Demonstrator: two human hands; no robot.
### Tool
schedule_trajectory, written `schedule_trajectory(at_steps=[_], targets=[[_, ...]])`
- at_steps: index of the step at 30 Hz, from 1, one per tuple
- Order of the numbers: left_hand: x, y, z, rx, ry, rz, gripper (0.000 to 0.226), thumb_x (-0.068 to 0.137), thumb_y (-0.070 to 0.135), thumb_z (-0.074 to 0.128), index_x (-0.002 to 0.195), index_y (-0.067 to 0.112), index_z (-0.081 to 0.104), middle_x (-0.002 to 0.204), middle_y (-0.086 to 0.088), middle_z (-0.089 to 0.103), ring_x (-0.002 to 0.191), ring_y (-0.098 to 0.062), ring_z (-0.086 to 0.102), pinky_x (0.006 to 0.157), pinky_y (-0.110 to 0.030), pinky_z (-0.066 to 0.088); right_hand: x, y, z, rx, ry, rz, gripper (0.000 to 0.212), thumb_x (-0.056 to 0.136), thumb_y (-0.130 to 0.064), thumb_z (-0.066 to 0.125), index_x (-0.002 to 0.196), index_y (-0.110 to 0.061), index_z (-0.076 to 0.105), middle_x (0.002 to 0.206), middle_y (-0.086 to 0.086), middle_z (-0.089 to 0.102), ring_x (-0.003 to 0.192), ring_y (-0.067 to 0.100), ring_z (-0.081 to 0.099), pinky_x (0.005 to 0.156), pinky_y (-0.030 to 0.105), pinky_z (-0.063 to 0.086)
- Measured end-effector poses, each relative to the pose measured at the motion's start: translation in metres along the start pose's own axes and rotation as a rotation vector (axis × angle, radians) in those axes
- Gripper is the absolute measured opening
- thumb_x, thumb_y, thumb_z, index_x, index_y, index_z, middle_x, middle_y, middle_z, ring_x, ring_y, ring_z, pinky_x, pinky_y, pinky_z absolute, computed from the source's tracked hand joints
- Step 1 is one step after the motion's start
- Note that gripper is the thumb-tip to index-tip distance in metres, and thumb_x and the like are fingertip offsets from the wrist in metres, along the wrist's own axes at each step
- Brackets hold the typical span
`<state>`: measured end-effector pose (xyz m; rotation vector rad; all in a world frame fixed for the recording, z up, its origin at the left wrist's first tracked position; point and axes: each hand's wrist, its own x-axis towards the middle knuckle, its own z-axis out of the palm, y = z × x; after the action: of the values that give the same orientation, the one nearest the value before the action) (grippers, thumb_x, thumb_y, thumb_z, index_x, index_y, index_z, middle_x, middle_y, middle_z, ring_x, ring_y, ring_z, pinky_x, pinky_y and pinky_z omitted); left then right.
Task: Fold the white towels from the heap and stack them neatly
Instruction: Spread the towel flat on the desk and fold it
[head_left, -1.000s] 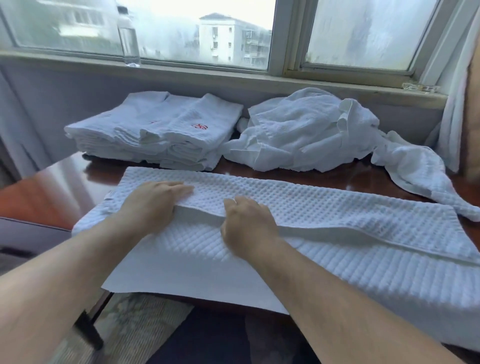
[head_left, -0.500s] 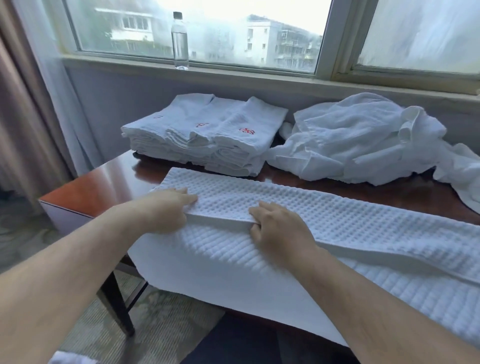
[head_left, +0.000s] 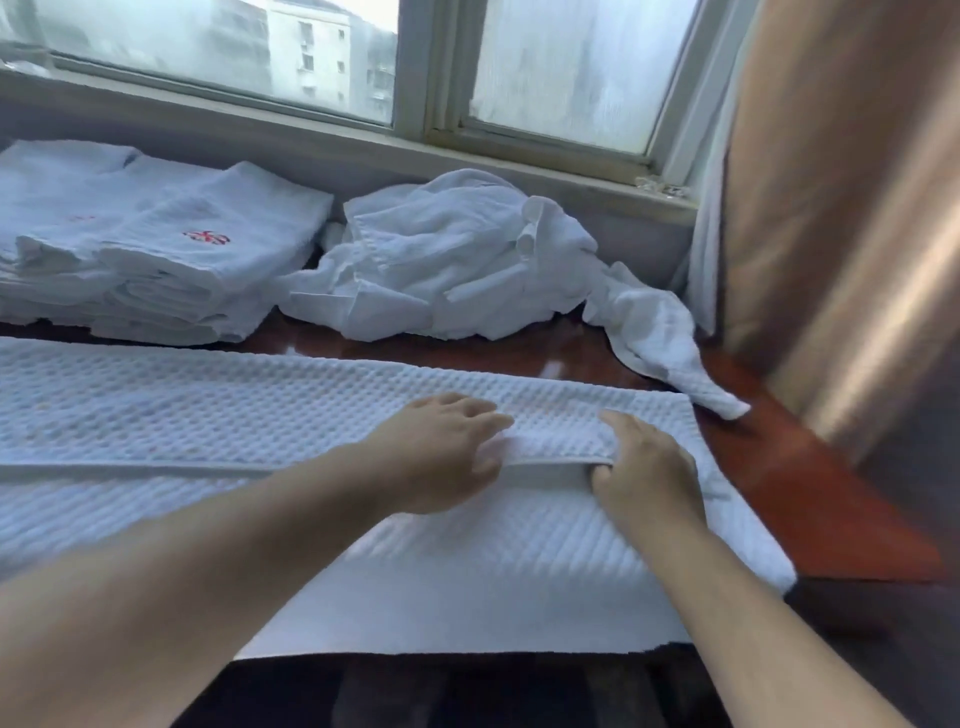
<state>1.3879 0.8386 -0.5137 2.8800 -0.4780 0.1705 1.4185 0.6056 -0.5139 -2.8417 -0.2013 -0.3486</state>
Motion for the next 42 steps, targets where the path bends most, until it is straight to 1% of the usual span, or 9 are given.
schedule_trajectory(at_steps=[4,11,18,21,23,28,34,38,42], targets=[[0.035,0.024,0.017,-0.011,-0.031,0.028,0.057,0.100,0.058,0.031,0.154,0.038,0.028,0.163,0.008,0.025,0.150,-0.016,0.018,0.120,-0.037,0.016,0.012,0.051,-0.007,0.088,-0.001,0.175,0.062,0.087,-0.008,0.049,0.146,-0.026,0.049,0.146,0.003,0.052,0.132,0.031,0.047,0.107,0.042,0.040],[0.041,0.038,0.036,0.050,0.038,0.133,0.055,0.100,0.060,0.032,0.151,0.041,0.028,0.157,0.011,0.029,0.145,-0.015,0.021,0.115,-0.033,0.017,0.019,0.076,-0.004,-0.034,0.204,0.107,0.053,0.094,-0.001,0.043,0.125,-0.035,0.069,0.157,0.002,0.041,0.139,0.026,0.035,0.109,0.040,0.026],[0.046,0.031,0.021,-0.235,0.038,0.035,0.041,0.105,0.038,0.032,0.143,0.036,0.047,0.150,0.010,0.045,0.139,-0.012,0.035,0.108,-0.030,0.028,0.026,0.064,-0.030,-0.157,-0.392,0.191,0.061,0.091,-0.009,0.035,0.145,-0.035,0.044,0.161,-0.003,0.028,0.149,0.031,0.017,0.121,0.051,0.016],[0.050,0.014,0.013,-0.153,0.132,0.019,0.040,0.103,0.024,0.042,0.139,0.034,0.053,0.146,0.011,0.050,0.136,-0.012,0.036,0.107,-0.029,0.030,0.032,0.045,-0.043,0.094,-0.340,0.181,0.062,0.087,-0.012,0.042,0.146,-0.030,0.048,0.158,0.002,0.038,0.140,0.028,0.040,0.114,0.046,0.037],[0.048,0.002,0.015,-0.053,0.108,0.019,0.041,0.103,0.033,0.042,0.143,0.038,0.048,0.151,0.013,0.042,0.141,-0.014,0.029,0.113,-0.032,0.024,0.036,0.024,-0.032,0.236,-0.248,0.109,0.057,0.091,-0.019,0.045,0.147,-0.025,0.048,0.155,0.002,0.043,0.137,0.022,0.045,0.114,0.042,0.038],[0.047,-0.020,0.032,0.041,-0.118,-0.115,0.062,0.097,0.062,0.015,0.156,0.044,0.010,0.168,0.010,-0.002,0.154,-0.016,-0.008,0.124,-0.043,-0.005,0.049,-0.004,0.025,-0.066,-0.371,0.038,0.069,0.100,-0.061,0.019,0.161,-0.030,0.007,0.169,0.006,-0.006,0.154,0.033,-0.011,0.122,0.052,-0.007],[0.072,-0.036,0.031,0.047,-0.118,-0.107,0.061,0.099,0.062,0.012,0.157,0.043,0.005,0.167,0.008,-0.006,0.153,-0.015,-0.010,0.124,-0.047,-0.005,0.080,-0.002,0.039,-0.099,-0.337,0.018,0.068,0.100,-0.063,0.014,0.160,-0.032,0.004,0.169,0.003,-0.008,0.154,0.031,-0.012,0.123,0.052,-0.007],[0.072,-0.037,0.032,0.015,-0.032,-0.058,0.061,0.095,0.061,0.011,0.153,0.043,0.022,0.166,0.009,0.013,0.152,-0.014,0.005,0.122,-0.043,0.005,0.081,0.003,0.038,-0.060,-0.296,-0.001,0.066,0.100,-0.061,0.018,0.160,-0.035,0.011,0.169,-0.001,-0.001,0.155,0.026,-0.007,0.123,0.048,-0.004],[0.061,-0.028,0.025,-0.005,0.150,-0.005,0.062,0.089,0.056,0.012,0.128,0.035,0.055,0.134,0.011,0.053,0.131,-0.015,0.040,0.109,-0.037,0.028,0.052,0.030,0.023,-0.021,-0.263,0.001,0.060,0.100,-0.060,0.021,0.158,-0.041,0.018,0.169,-0.005,0.007,0.155,0.022,-0.003,0.123,0.044,0.000]])
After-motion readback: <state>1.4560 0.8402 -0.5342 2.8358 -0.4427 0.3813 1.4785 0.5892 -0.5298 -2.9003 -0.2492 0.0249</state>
